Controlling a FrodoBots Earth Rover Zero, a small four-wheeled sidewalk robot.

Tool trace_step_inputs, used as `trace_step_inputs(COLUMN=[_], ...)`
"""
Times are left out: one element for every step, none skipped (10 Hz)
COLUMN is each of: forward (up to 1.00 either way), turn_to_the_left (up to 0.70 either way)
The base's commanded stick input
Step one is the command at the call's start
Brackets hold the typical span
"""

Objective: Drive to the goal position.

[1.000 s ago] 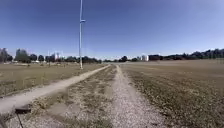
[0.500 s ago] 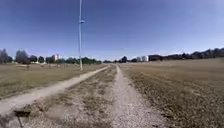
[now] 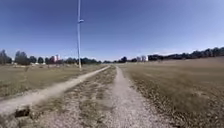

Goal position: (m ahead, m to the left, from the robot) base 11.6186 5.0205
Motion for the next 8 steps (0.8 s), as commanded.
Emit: trace_step_inputs(forward=[0.69, 0.69, 0.69, 0.69, 0.69, 0.69, 0.69, 0.69], turn_to_the_left=[0.06, 0.06, 0.06, 0.06, 0.06, 0.06, 0.06, 0.06])
